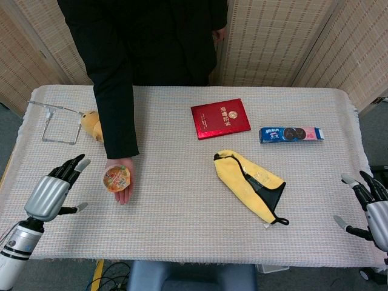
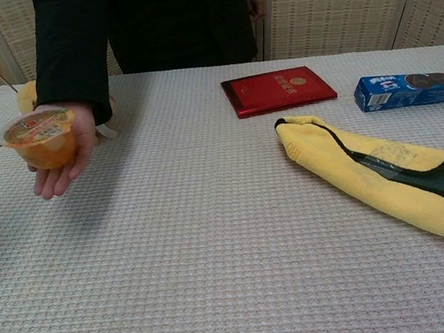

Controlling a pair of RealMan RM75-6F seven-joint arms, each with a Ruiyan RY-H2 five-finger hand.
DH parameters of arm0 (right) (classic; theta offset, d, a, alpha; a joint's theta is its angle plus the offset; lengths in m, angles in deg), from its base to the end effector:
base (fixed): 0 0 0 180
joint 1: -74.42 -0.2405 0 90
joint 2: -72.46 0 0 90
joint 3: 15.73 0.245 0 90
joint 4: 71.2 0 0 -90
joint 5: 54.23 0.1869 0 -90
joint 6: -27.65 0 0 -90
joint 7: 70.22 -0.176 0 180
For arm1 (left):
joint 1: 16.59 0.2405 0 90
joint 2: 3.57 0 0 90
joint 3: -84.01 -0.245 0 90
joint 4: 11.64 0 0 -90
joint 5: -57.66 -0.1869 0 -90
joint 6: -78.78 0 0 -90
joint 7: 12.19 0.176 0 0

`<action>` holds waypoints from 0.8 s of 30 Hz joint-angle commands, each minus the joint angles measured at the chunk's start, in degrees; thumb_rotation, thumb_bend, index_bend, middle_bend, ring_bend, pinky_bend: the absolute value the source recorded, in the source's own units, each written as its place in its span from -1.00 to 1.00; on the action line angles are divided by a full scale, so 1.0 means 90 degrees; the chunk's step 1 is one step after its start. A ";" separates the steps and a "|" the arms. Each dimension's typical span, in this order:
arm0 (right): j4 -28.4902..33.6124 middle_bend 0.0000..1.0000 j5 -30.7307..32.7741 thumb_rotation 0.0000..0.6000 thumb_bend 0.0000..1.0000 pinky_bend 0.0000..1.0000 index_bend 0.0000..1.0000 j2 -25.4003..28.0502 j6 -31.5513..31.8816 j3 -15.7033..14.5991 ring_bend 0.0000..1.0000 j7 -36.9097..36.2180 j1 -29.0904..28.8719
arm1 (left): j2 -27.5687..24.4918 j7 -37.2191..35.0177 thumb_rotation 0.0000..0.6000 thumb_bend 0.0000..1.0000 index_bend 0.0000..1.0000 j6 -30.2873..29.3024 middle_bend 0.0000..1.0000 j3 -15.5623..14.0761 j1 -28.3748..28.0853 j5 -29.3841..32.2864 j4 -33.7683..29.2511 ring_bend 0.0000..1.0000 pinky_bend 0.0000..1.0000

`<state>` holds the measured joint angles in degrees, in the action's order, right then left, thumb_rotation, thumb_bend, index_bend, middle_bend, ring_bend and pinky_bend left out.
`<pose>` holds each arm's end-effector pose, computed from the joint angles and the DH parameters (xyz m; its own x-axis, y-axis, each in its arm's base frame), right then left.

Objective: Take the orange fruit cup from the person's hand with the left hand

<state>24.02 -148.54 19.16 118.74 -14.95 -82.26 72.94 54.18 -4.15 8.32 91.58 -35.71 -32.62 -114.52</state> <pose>-0.2749 -0.1851 0.2254 0.3314 0.0244 0.9432 -0.9373 -0.1057 0.3321 -0.1958 0.2753 0.1594 0.5030 0.0411 0.8633 0.8165 -0.3501 -0.4591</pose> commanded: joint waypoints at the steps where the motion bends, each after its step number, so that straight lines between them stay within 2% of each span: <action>1: 0.0006 -0.57 0.0016 1.00 -0.59 -0.74 -0.80 0.0023 0.0018 -0.0011 -0.86 -0.0008 0.0025 | -0.0187 0.0257 1.00 -1.00 -0.95 0.0605 -0.93 0.0082 -0.0451 0.0121 -0.0317 -0.81 -0.39; 6: -0.0016 -0.57 0.0028 1.00 -0.60 -0.74 -0.80 0.0033 0.0032 -0.0020 -0.86 -0.0056 0.0049 | -0.0110 0.0587 1.00 -1.00 -0.95 0.1222 -1.00 0.0165 -0.0892 0.0486 -0.0359 -1.00 -0.48; 11: -0.0061 -0.57 0.0057 1.00 -0.60 -0.74 -0.80 -0.0005 -0.0016 -0.0027 -0.86 -0.0094 0.0045 | 0.0030 0.0792 1.00 -0.99 -0.93 0.1635 -1.00 0.0226 -0.1225 0.0912 -0.0298 -1.00 -0.50; 17: -0.0105 -0.57 0.0077 1.00 -0.60 -0.74 -0.80 -0.0044 -0.0081 -0.0032 -0.86 -0.0125 0.0025 | 0.0251 0.1171 1.00 -0.90 -0.68 0.1883 -1.00 0.0198 -0.1468 0.1375 -0.0126 -1.00 -0.50; 24: -0.0133 -0.57 0.0116 1.00 -0.60 -0.74 -0.80 -0.0058 -0.0093 -0.0036 -0.86 -0.0147 0.0042 | 0.0405 0.1334 1.00 -0.90 -0.63 0.1991 -1.00 0.0098 -0.1622 0.1617 -0.0013 -1.00 -0.50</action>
<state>22.83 -147.49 18.64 117.92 -15.26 -83.59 73.31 57.60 7.72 26.05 92.61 -50.10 -18.29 -114.86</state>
